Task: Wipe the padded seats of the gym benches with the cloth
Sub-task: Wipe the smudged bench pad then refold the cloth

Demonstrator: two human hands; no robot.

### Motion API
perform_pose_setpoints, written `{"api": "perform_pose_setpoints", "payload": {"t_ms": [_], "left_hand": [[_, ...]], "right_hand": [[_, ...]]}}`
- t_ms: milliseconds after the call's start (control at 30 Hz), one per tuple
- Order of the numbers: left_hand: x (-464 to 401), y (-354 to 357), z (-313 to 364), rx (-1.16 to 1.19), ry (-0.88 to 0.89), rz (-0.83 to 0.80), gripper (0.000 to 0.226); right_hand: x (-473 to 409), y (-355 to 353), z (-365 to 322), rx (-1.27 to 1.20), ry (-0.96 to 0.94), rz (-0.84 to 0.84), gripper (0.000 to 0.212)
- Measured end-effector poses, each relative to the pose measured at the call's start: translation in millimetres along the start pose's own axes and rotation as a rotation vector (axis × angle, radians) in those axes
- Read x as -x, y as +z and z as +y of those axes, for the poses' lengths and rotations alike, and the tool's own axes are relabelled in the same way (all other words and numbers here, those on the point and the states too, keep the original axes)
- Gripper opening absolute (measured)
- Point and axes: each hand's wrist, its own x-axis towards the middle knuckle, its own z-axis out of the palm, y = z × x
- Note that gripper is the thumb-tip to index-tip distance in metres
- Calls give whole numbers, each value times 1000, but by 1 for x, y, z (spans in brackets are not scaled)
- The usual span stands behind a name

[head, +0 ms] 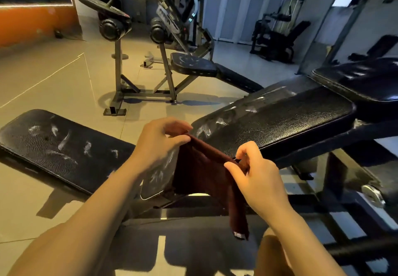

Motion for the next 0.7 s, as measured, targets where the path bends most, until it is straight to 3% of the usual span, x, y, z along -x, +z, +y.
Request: {"api": "perform_pose_setpoints", "payload": {"t_ms": [133, 200, 300, 400, 500, 600, 700], "left_hand": [[-32, 42, -7, 109, -5, 212, 25], [-45, 69, -12, 122, 29, 242, 27], [-46, 93, -19, 84, 114, 80, 34], [-47, 79, -32, 365, -28, -22, 39], [-53, 46, -47, 427, -111, 33, 31], [-56, 14, -58, 320, -88, 88, 24], [-45, -4, -71, 226, -95, 89, 22]], "right_hand": [[-14, 1, 0, 124, 32, 127, 24], [-25, 6, 0, 250, 95, 136, 18], [-25, 20, -2, 509, 94, 274, 13], [-23, 48, -10, 657, -125, 415, 41], [-43, 95, -14, 620, -182, 174, 46], [-54, 123, -17, 749, 36, -122, 60], [-54, 121, -8, 830, -24, -130, 66]]}}
